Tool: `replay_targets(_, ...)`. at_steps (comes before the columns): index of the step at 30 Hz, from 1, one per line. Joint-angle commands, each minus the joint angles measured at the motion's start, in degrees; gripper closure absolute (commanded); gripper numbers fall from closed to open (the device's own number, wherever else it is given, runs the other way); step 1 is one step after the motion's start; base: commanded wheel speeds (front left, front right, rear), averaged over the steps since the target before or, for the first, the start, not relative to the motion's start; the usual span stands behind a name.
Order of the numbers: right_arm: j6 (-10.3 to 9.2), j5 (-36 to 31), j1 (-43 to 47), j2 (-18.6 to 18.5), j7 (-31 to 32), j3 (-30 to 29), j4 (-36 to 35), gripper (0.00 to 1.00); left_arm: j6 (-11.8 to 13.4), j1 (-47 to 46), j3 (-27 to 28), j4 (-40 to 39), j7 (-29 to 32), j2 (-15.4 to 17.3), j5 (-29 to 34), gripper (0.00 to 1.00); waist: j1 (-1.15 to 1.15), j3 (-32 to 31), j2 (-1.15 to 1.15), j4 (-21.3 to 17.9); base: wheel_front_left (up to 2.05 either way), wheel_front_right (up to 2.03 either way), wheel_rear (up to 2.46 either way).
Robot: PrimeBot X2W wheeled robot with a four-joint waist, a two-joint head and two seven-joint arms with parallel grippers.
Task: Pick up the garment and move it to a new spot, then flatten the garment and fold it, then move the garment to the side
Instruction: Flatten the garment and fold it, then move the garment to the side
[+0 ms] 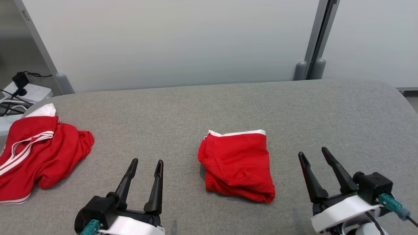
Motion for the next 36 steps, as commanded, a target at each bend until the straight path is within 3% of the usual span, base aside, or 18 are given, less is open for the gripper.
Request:
replay_targets(1, 0.0, -1.16, 0.1, 0.03, -0.81, -0.2, -2.89, 0.0, 0.13, -0.93, 2.15, -1.83, -0.34, 0.15, -0.11, 0.0, 0.0, -0.36, 0.0, -0.24, 0.0, 0.0, 0.0)
replay_targets(6, 0.0, -3.09, 4.75, 1.25, -0.82, -5.26, -7.33, 0.0, 0.71, 0.14, 3.28, -2.88, -0.34, 0.15, 0.65, 0.0, 0.0, -1.29, 0.0, -0.41, 0.0, 0.0, 0.0)
replay_targets(11, 0.0, -2.49, 8.52, 0.67, -0.82, -5.64, -10.64, 0.0, 0.75, 2.35, 4.5, -4.01, -0.34, 0.15, 3.89, 0.0, 0.0, -1.85, 0.0, -0.65, 0.0, 0.0, 0.0)
replay_targets(36, 0.0, -3.27, 10.95, 1.57, -0.83, -6.33, -10.51, 0.0, 0.69, 5.61, 7.65, -2.5, -0.34, 0.15, 4.27, 0.0, 0.0, -2.16, 0.0, 1.39, 0.0, 0.0, 0.0)
